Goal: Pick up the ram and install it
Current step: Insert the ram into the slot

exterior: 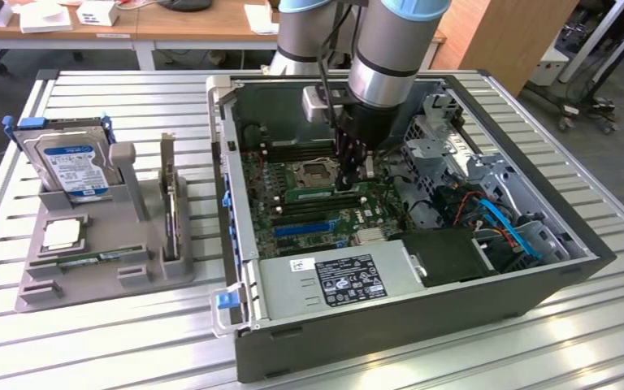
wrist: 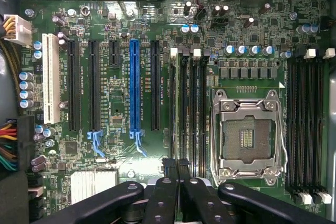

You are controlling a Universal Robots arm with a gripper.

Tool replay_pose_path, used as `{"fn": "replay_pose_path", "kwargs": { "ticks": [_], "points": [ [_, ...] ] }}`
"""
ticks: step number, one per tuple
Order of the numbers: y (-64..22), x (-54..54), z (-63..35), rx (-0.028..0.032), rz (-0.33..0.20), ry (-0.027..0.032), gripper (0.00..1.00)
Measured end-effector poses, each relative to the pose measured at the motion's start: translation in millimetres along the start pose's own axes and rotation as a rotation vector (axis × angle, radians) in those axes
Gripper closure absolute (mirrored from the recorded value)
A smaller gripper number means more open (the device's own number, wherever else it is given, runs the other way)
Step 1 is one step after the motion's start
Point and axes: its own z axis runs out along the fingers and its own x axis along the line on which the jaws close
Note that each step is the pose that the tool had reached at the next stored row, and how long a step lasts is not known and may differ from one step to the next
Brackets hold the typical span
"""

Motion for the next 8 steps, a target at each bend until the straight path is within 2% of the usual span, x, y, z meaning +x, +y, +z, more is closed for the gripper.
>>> {"fn": "replay_pose_path", "kwargs": {
  "ticks": [8],
  "points": [
    [0.0, 0.1, 0.9, 0.0002, 0.000, 0.0001, 0.89]
  ]
}}
